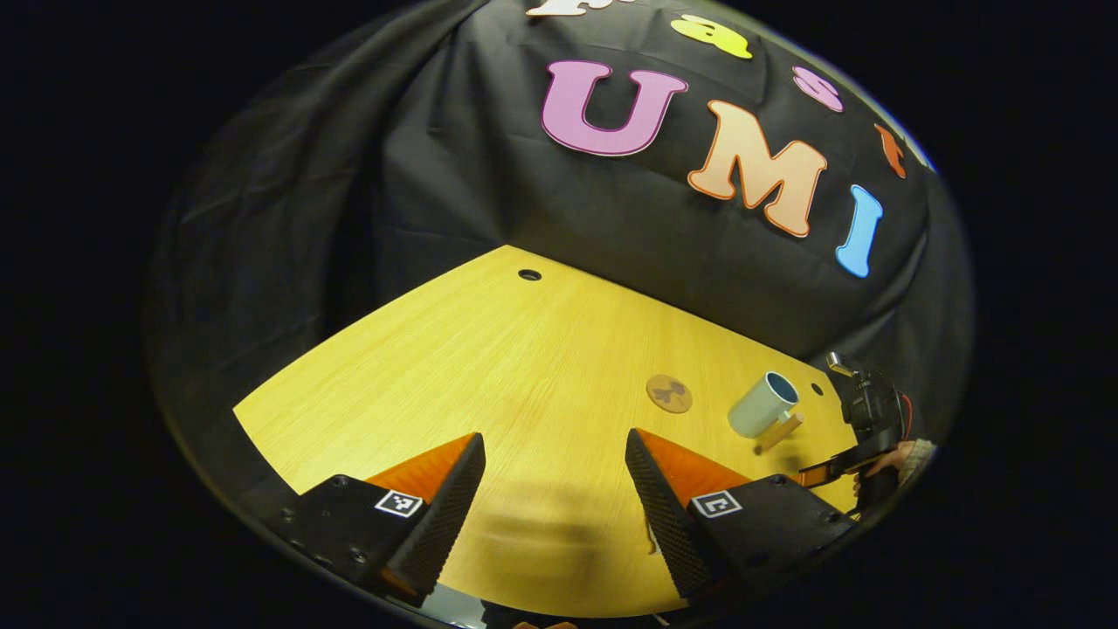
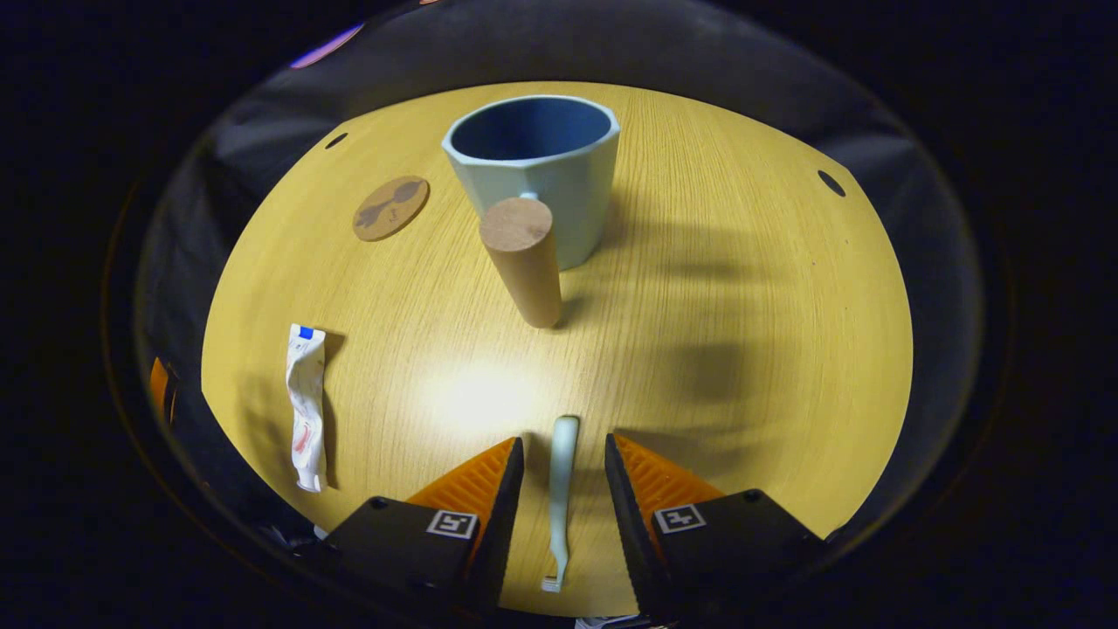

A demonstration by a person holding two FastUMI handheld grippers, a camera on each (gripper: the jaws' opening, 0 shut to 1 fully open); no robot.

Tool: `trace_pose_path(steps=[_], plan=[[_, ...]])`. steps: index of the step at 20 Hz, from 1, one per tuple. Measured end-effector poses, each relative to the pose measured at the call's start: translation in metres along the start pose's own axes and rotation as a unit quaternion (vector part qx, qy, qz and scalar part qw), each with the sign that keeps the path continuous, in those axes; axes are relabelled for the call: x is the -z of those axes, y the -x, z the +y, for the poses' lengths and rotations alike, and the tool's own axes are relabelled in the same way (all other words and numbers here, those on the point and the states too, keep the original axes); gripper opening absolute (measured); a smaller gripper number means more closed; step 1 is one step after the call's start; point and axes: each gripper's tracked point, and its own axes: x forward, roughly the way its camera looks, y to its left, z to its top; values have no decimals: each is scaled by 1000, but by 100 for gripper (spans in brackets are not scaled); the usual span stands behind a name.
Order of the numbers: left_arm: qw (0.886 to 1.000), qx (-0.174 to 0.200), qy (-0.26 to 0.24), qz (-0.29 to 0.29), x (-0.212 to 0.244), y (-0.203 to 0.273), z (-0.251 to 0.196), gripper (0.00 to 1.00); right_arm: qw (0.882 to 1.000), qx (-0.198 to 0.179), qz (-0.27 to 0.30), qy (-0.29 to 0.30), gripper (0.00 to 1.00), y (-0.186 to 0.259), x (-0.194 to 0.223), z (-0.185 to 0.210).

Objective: Put the toothbrush and toothpaste on the desktop into the cup, then pick up the cup and place it on the coaster on the desktop.

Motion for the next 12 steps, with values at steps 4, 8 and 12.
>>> trace_pose_path(steps=[4, 8, 12], plan=[[1000, 2, -5, 2, -2, -3, -2, 95, 1000, 13, 25, 10, 46, -1, 8, -2], [1000, 11, -6, 5, 0, -6, -8, 95, 999, 15, 34, -15, 24, -7, 7, -2], [1000, 19, -9, 10, 1, -8, -11, 95, 999, 6, 36, -22, 12, -4, 7, -3]])
